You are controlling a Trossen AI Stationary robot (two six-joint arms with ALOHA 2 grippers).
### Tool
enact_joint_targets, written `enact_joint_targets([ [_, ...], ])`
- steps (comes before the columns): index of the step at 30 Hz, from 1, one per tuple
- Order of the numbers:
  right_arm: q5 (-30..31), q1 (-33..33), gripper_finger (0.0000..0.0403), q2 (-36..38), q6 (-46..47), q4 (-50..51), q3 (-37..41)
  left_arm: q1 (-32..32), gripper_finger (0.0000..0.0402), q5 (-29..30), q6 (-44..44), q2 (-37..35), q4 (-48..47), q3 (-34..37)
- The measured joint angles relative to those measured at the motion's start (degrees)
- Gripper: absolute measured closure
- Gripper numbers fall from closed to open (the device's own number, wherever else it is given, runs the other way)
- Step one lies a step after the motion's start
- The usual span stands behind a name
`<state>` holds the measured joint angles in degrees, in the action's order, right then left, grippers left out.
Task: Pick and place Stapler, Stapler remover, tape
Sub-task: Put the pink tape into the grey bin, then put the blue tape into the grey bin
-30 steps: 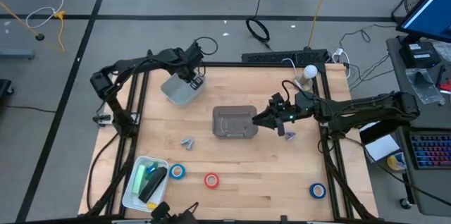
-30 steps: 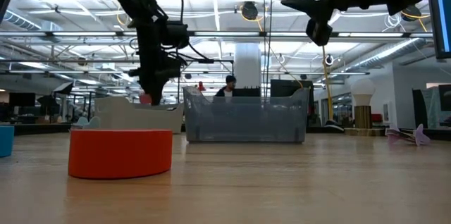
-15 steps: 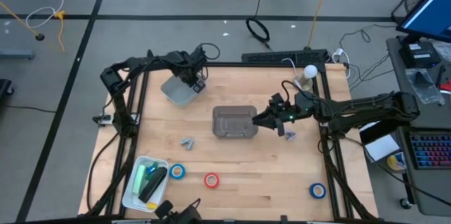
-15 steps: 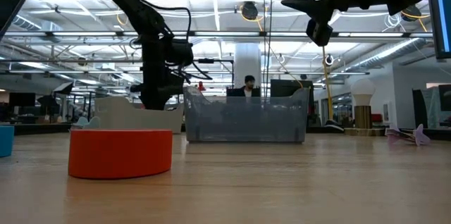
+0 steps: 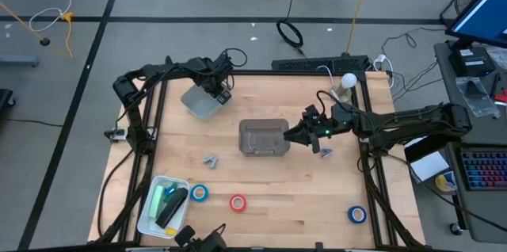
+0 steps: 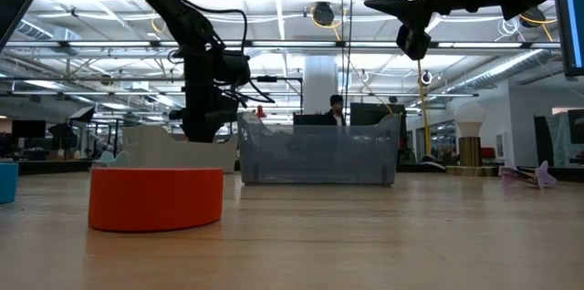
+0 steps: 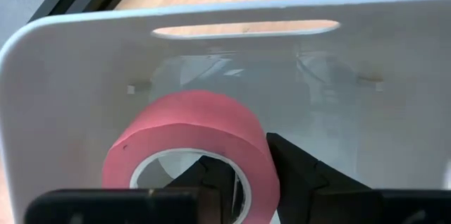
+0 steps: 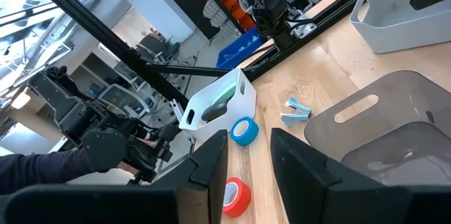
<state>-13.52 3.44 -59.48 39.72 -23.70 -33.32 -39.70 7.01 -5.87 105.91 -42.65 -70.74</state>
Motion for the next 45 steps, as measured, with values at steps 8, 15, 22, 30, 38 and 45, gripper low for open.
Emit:
enact_joint_targets([
  [8,-0.02,0.00,0.0303,0.00,-0.07,0.00,0.00,0.00,0.0318,-0.07,0.02,0.00,0.00,0.00],
  [15,-0.02,0.00,0.0303,0.00,-0.09,0.00,0.00,0.43,0.0298,-0.09,0.13,0.00,0.02,-0.01],
  [22,-0.04,0.00,0.0303,0.00,-0.12,0.00,0.00,0.46,0.0219,-0.04,-0.54,0.00,0.00,-0.02],
  [30,-0.07,0.00,0.0303,0.00,-0.13,0.00,0.00,0.48,0.0184,0.31,-0.63,-1.14,-0.94,-0.02],
  [38,-2.75,0.04,0.0303,0.00,-0.11,0.40,0.00,0.83,0.0183,0.61,-2.70,-10.54,-1.62,-0.02],
  [45,-21.44,-0.76,0.0303,0.02,9.63,13.29,0.00,5.00,0.0183,-7.65,-6.75,-22.88,-0.99,-0.07],
])
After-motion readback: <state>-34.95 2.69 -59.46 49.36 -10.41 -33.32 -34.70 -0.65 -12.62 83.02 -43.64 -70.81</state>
